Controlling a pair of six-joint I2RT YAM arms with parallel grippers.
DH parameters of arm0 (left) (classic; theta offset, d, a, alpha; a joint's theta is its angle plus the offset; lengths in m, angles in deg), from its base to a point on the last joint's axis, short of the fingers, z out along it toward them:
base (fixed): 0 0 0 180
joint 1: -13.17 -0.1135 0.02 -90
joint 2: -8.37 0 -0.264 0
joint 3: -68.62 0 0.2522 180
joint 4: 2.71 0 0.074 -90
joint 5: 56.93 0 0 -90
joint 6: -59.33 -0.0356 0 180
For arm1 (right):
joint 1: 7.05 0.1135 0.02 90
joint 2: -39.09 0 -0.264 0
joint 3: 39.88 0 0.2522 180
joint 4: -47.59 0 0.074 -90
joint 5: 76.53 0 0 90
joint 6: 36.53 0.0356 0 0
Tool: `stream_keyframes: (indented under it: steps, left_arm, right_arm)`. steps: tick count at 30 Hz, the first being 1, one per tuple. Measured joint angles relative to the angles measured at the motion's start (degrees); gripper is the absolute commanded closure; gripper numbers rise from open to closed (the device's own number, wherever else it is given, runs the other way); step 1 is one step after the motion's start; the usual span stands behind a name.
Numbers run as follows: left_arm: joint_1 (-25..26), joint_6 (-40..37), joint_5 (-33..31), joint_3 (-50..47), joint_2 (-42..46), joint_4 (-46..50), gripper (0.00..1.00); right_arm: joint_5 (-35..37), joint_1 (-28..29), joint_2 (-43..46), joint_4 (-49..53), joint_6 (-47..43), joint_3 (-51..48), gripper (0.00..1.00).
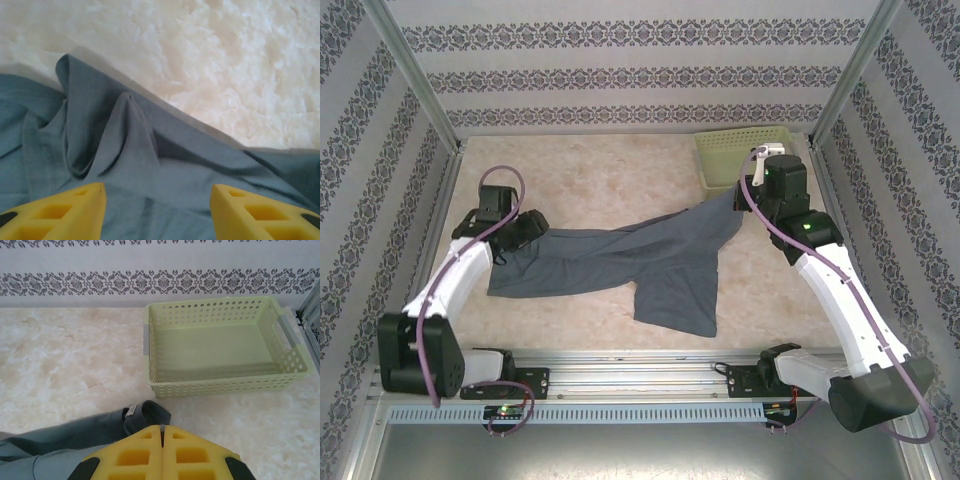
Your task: Fold the inside-out t-shirt
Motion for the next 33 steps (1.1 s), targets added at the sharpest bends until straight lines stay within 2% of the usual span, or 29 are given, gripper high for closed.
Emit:
stream_keyframes:
  steps: [2, 4, 13, 22, 24, 26, 29, 33]
  left_arm:
    - [0.0, 0.0, -1.5, -2.8, 3.2, 0.3, 0.43]
    - [0.0, -0.2, -2.7, -4.2, 3.0, 0.4, 0.49]
    - [0.0, -1.7, -2.9, -1.0, -10.5, -0.7, 0.71]
    - [0.0, -2.6, -4.7, 4.2, -17.0, -2.7, 0.73]
    - [0.0, -2.6, -5.1, 5.3, -18.4, -2.7, 0.66]
    - [0.0, -2.8, -5.5, 6.1, -19.7, -2.7, 0.63]
    - [0.0, -2.8, -5.5, 6.8, -20.9, -2.8, 0.69]
    - [0.0, -2.8, -5.5, 7.9, -22.3, -2.7, 0.7]
  right_arm:
    - [-0.4, -0.3, -0.8, 0.0, 0.0, 0.1, 1.0]
    - [-0.5, -0.4, -1.3, 0.0, 0.2, 0.2, 1.0]
    - [-1.1, -1.4, -1.6, 0.0, 0.9, 0.8, 1.0]
    - [-2.0, -2.5, -1.6, 0.0, 1.0, 0.8, 1.0]
    - [-2.2, -2.6, -1.6, 0.0, 1.0, 0.8, 1.0]
    - [-2.4, -2.6, -1.6, 0.0, 1.1, 0.8, 1.0]
    - [-2.4, -2.6, -1.6, 0.0, 1.1, 0.8, 1.0]
    - [-2.6, -3.1, -1.6, 0.0, 1.3, 0.8, 1.0]
